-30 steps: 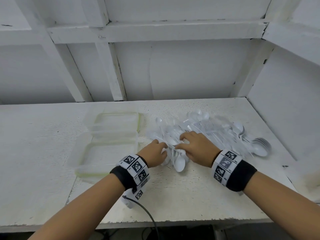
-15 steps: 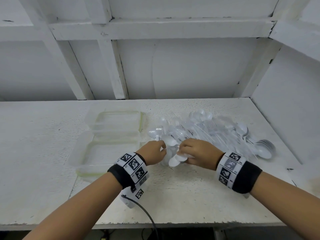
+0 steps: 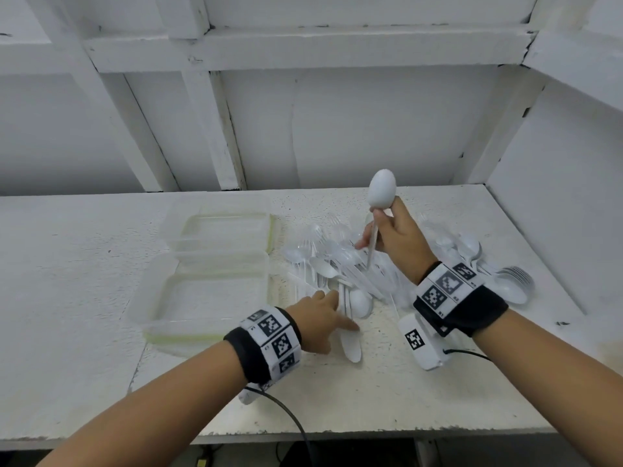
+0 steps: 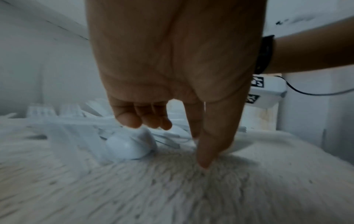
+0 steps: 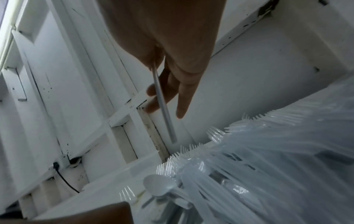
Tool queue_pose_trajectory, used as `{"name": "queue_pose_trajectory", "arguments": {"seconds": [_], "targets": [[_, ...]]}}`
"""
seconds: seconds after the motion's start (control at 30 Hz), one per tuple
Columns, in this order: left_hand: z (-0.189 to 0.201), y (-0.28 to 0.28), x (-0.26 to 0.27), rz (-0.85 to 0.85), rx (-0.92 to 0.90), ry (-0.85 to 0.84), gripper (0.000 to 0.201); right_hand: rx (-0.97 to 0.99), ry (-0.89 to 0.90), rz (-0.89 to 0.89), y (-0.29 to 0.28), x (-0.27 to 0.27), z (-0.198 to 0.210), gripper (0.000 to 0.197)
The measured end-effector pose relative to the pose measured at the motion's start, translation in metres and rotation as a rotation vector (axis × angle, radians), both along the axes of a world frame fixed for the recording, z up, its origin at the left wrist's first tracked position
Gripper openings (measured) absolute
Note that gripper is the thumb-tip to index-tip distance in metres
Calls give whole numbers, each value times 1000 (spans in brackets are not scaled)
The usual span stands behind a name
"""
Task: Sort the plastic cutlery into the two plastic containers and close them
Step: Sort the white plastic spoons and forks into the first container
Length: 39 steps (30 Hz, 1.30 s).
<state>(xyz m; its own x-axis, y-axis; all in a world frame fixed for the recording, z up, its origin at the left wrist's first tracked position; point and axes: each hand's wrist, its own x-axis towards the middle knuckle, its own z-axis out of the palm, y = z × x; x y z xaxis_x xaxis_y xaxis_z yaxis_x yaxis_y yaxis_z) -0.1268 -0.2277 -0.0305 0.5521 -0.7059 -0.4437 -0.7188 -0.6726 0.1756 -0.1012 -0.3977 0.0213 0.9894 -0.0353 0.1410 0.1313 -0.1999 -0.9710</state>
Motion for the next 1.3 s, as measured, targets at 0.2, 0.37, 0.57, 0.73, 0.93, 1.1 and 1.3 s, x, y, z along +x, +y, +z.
{"name": "queue_pose_trajectory", "arguments": {"seconds": [0.2, 0.37, 0.57, 0.73, 0.93, 1.1, 1.3], "targets": [[-3, -12, 1, -35, -178, -148, 41, -361, 17, 63, -11, -6, -21, 14], [24, -2, 9, 319, -727, 160, 32, -391, 119, -11, -28, -14, -23, 34], [43, 4, 26, 783, -1179, 323, 19, -324, 243, 46, -20, -22, -28, 27], [34, -1, 30, 984, -1167, 368, 21, -165, 316, 36, 1, -22, -33, 22], [21, -8, 24, 942, -956, 335, 29, 106, 324, -144, 14, -17, -28, 34], [28, 3, 15, 1065, -1073, 442, 31, -329, 246, -83, 12, -16, -44, 27], [32, 37, 19, 1125, -948, 345, 27, -1055, 269, 479, 10, -28, -51, 29]]}}
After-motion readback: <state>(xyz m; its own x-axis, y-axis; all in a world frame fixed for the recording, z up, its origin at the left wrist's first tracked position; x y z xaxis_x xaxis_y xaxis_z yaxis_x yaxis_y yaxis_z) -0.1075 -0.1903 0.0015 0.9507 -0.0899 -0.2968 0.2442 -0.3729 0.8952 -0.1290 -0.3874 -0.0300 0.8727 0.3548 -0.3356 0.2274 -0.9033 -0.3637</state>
